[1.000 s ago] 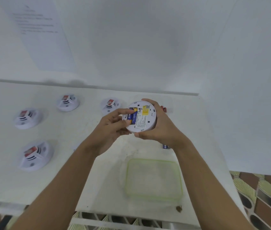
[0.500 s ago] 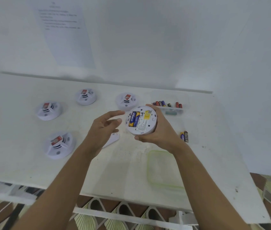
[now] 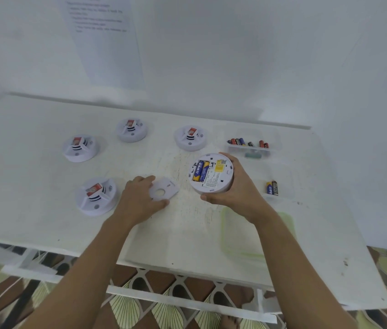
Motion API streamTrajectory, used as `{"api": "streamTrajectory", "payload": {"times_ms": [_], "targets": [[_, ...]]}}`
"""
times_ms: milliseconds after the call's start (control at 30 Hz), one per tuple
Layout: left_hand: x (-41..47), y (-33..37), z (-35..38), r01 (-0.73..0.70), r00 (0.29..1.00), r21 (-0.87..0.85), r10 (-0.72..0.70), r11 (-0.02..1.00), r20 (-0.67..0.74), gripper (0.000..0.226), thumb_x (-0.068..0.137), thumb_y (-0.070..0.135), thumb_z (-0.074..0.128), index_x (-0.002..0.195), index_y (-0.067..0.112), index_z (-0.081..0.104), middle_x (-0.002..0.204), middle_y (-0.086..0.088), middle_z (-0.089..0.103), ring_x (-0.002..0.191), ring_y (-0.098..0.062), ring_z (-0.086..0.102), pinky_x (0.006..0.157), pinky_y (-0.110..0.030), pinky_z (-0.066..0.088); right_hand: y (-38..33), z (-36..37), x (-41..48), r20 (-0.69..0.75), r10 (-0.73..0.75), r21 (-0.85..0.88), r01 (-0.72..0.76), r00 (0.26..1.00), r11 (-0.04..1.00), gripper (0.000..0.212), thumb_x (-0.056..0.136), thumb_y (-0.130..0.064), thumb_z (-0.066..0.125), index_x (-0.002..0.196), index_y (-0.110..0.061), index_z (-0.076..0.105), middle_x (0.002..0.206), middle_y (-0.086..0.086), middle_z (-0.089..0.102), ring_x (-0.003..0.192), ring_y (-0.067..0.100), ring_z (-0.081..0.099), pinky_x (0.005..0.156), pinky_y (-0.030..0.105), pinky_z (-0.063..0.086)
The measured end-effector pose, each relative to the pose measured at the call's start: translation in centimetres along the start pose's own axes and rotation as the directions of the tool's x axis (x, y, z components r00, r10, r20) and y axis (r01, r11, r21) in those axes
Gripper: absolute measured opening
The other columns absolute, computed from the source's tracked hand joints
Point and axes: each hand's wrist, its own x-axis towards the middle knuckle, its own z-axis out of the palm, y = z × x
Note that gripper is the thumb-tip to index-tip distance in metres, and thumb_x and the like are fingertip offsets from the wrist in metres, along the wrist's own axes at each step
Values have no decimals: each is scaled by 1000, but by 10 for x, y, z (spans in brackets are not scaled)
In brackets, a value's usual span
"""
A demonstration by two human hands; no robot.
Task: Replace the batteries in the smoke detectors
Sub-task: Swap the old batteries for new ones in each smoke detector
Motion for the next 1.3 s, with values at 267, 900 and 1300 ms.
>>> {"api": "streamTrajectory", "payload": {"times_ms": [267, 900, 1300], "targets": [[-16, 12, -22, 4, 997, -306, -28, 952, -72, 69, 66, 52, 71, 128, 25, 59, 117, 2, 55, 96, -13, 58, 73, -23, 44, 1, 5, -10, 49, -12, 8, 11, 999, 1000, 99, 65, 3, 91, 144, -26, 39, 134, -7, 58, 121, 6, 58, 81, 29, 59], [-39, 60, -64, -505, 856, -338, 511, 795, -78, 68, 69, 44, 82, 132, 31, 60, 114, 14, 54, 108, 8, 50, 81, -2, 36, -40, 13, -11, 268, -46, 26, 40, 962, 999, 94, 66, 12, 87, 140, -30, 47, 128, -6, 60, 115, 15, 63, 73, 36, 61], [-35, 58, -65, -542, 829, -345, 556, 766, -69, 64, 70, 43, 81, 129, 38, 57, 117, 24, 50, 113, 2, 48, 88, -6, 37, -46, 14, -8, 234, -120, -75, 141, 965, 987, 96, 58, 7, 93, 138, -23, 52, 122, -7, 64, 107, 14, 67, 70, 31, 61]]}}
